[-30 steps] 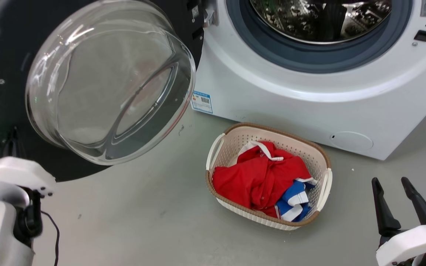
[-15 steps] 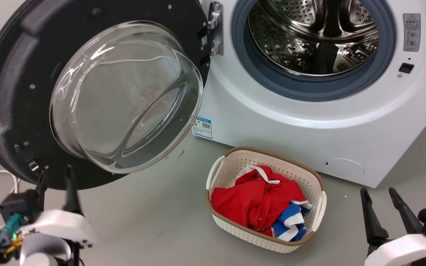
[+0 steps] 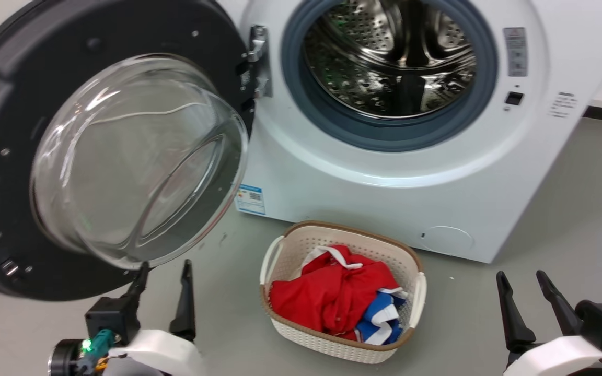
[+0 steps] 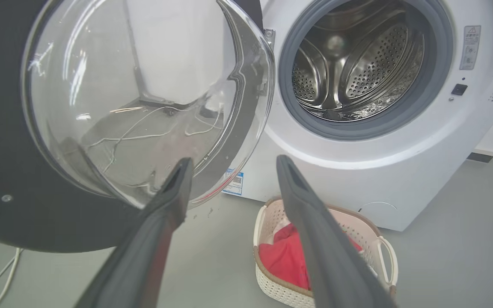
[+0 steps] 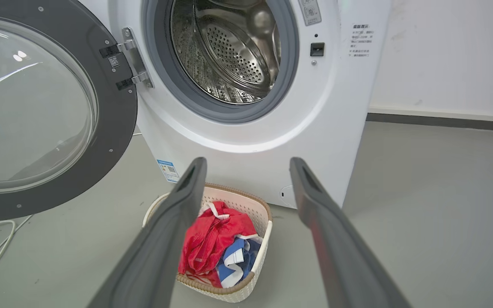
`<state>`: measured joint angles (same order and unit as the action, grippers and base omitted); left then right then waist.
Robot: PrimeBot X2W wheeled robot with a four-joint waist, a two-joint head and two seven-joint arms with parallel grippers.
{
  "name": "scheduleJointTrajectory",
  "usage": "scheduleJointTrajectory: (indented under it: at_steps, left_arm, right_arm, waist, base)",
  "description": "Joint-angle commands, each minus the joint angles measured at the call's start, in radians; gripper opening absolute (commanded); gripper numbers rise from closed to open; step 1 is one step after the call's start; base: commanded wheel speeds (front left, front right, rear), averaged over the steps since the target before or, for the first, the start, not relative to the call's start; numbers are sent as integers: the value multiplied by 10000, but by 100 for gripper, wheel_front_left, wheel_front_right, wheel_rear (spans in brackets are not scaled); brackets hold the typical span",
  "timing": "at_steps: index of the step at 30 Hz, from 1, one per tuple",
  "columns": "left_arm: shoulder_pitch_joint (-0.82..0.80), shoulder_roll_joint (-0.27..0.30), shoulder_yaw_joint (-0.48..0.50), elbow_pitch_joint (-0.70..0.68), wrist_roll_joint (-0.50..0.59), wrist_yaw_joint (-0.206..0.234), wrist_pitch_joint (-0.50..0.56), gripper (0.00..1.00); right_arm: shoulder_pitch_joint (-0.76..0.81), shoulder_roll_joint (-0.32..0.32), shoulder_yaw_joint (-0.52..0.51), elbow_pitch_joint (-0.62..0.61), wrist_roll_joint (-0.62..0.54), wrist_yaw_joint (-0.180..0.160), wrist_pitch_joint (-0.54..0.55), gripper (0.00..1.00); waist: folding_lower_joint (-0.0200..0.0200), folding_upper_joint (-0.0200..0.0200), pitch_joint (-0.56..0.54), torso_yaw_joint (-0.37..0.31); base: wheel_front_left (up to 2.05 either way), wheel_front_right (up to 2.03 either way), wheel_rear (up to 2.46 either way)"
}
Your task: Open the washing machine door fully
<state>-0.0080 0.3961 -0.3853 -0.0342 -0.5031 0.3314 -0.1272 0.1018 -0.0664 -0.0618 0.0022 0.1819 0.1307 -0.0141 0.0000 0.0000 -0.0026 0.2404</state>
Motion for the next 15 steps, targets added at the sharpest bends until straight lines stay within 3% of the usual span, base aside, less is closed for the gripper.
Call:
scheduleJointTrajectory:
  at_steps: [1, 10, 15]
  left_arm:
    - [-180, -87, -75, 77, 39, -85, -96, 100]
    - [-539, -296, -402, 781, 159, -304, -385, 100]
    - [-616, -319, -444, 1026, 201, -324, -467, 100]
  right_arm:
    - [-126, 37, 89, 23, -79, 1, -33, 100]
    - [-212, 16, 169, -18, -175, 1, -82, 100]
    - [-243, 17, 139, -46, -181, 1, -83, 100]
  waist:
    - [0, 0, -73, -437]
    - [0, 0, -186, -2119]
    - [0, 0, -196, -2672]
  base:
    - [0, 0, 0]
    - [0, 0, 0]
    - [0, 0, 0]
